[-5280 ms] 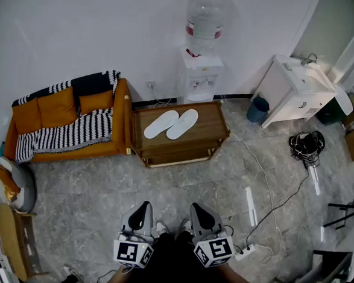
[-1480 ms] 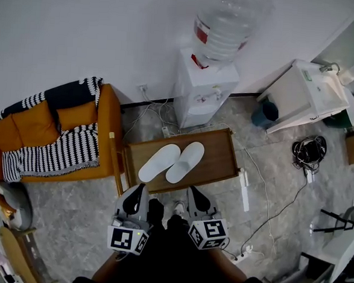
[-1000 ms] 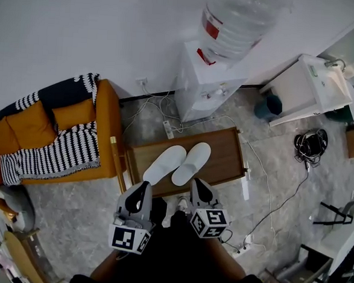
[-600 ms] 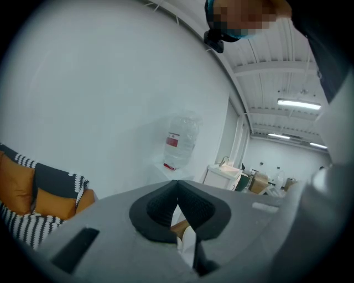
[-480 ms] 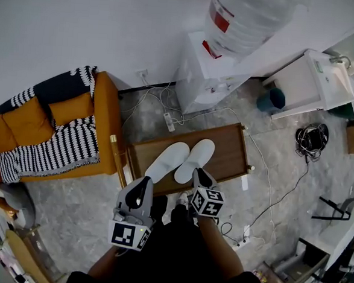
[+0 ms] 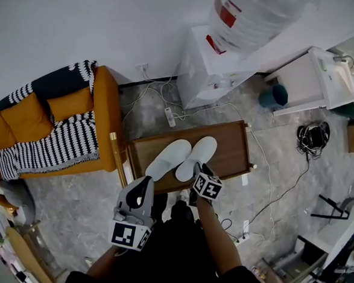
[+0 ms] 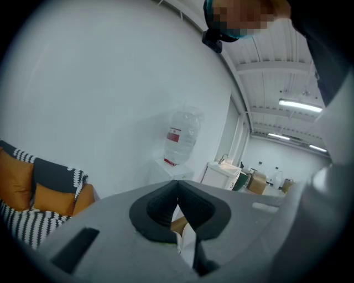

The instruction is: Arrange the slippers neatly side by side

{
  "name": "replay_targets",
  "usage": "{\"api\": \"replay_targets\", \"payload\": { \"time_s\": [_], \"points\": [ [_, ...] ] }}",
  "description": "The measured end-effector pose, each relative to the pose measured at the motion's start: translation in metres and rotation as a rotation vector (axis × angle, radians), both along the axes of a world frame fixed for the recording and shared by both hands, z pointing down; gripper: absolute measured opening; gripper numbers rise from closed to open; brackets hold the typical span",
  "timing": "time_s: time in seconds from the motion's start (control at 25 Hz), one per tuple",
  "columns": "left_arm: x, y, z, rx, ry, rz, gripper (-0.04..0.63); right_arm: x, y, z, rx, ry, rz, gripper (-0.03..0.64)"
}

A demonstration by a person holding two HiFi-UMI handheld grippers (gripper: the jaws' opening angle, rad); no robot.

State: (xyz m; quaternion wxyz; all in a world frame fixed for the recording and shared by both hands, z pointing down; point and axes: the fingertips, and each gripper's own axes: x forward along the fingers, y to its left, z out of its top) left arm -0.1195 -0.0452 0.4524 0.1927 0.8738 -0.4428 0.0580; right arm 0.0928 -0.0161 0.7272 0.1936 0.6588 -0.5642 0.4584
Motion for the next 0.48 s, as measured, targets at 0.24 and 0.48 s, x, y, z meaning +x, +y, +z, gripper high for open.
{"api": "replay_targets", "payload": {
  "time_s": [0.24, 0.48],
  "points": [
    [-0.003, -0.004, 0.005, -0.014, -0.004, -0.005, 0.012, 0.010, 0.002, 0.035, -0.062, 0.002, 0.031, 0.110],
    [-0.008, -0.003, 0.010, -0.028, -0.008, -0.010, 0.012, 0.015, 0.001, 0.050, -0.099, 0.019, 0.039, 0.110]
  ]
}}
